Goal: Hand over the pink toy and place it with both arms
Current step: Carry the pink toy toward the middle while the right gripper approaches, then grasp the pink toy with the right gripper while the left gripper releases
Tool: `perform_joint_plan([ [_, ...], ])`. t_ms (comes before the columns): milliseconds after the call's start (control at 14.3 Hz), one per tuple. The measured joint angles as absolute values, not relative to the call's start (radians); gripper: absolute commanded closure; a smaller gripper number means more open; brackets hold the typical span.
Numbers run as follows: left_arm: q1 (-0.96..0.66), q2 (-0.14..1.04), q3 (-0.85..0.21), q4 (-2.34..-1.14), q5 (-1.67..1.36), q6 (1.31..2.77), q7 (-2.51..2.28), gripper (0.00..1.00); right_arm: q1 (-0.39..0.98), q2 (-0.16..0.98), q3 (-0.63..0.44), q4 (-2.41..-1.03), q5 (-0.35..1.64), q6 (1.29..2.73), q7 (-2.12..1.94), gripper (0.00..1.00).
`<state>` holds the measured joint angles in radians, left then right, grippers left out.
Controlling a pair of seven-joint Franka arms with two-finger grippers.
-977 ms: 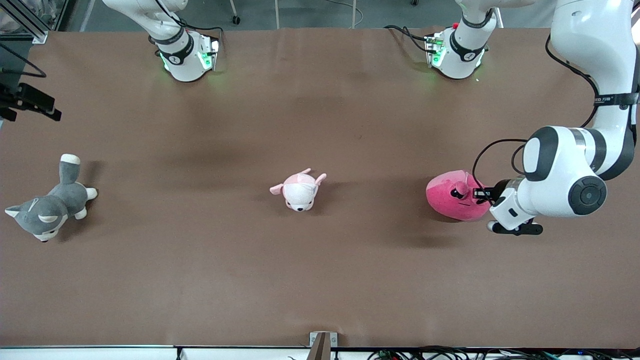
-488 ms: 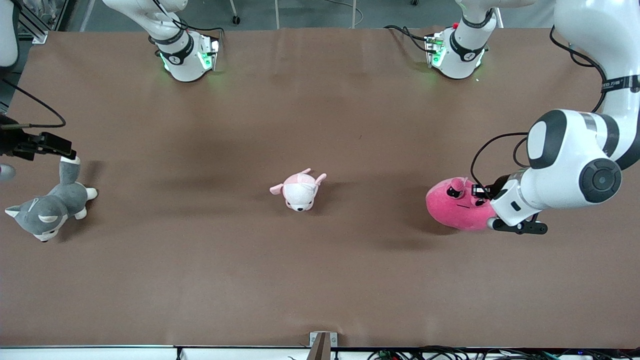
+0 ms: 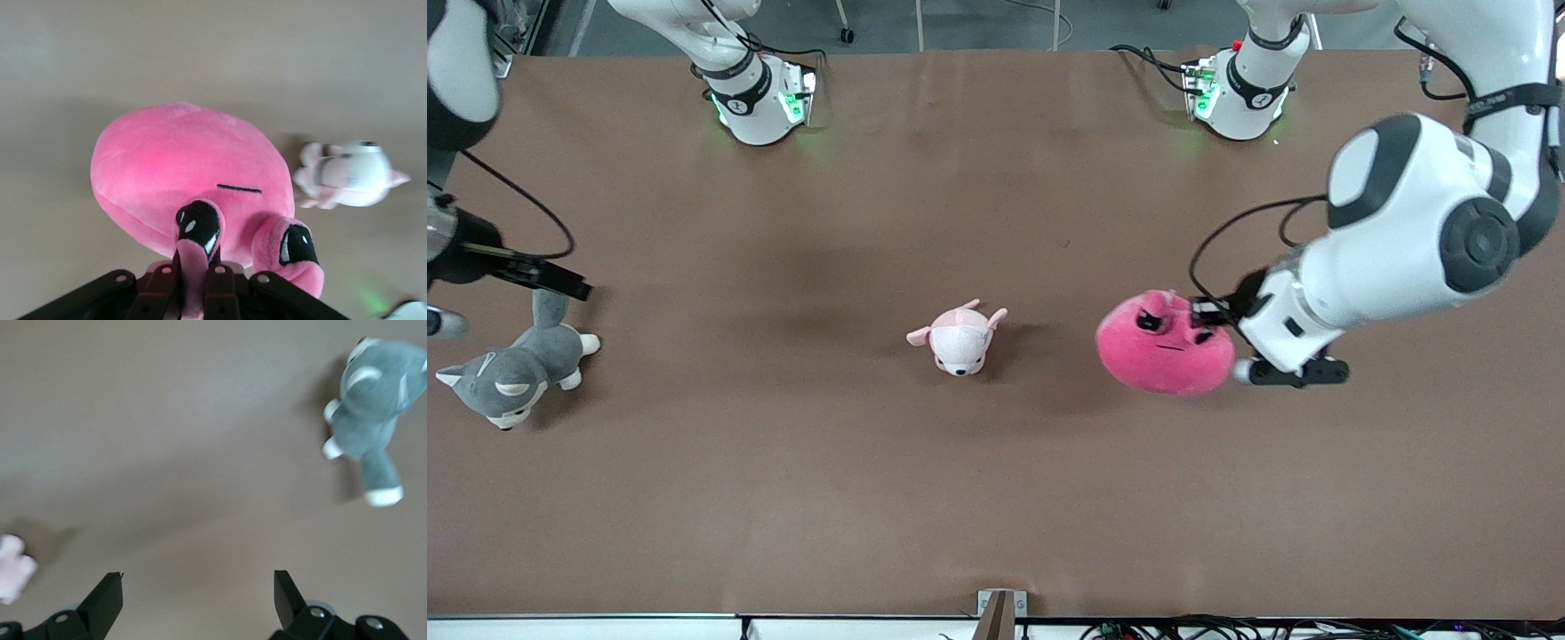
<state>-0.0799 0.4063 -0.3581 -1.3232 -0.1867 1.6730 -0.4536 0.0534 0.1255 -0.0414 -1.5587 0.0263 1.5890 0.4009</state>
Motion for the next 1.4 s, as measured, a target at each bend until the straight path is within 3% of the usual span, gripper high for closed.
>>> perform_joint_plan([
  [419, -0.310, 0.417, -0.377, -1.254, -0.187, 1.767, -0.788, 1.00, 0.200, 0.142, -0.033, -1.558, 0.246, 1.611, 0.924, 0.00],
  [907, -0.505, 0.484, -0.353, -1.252, -0.187, 1.961, -0.987, 1.00, 0.390, 0.143, -0.030, -1.556, 0.261, 1.676, 1.416, 0.00],
  [1395, -0.619, 0.500, -0.277, -1.239, -0.187, 2.008, -1.037, 1.00, 0.494, 0.149, -0.031, -1.586, 0.261, 1.753, 1.635, 0.00],
])
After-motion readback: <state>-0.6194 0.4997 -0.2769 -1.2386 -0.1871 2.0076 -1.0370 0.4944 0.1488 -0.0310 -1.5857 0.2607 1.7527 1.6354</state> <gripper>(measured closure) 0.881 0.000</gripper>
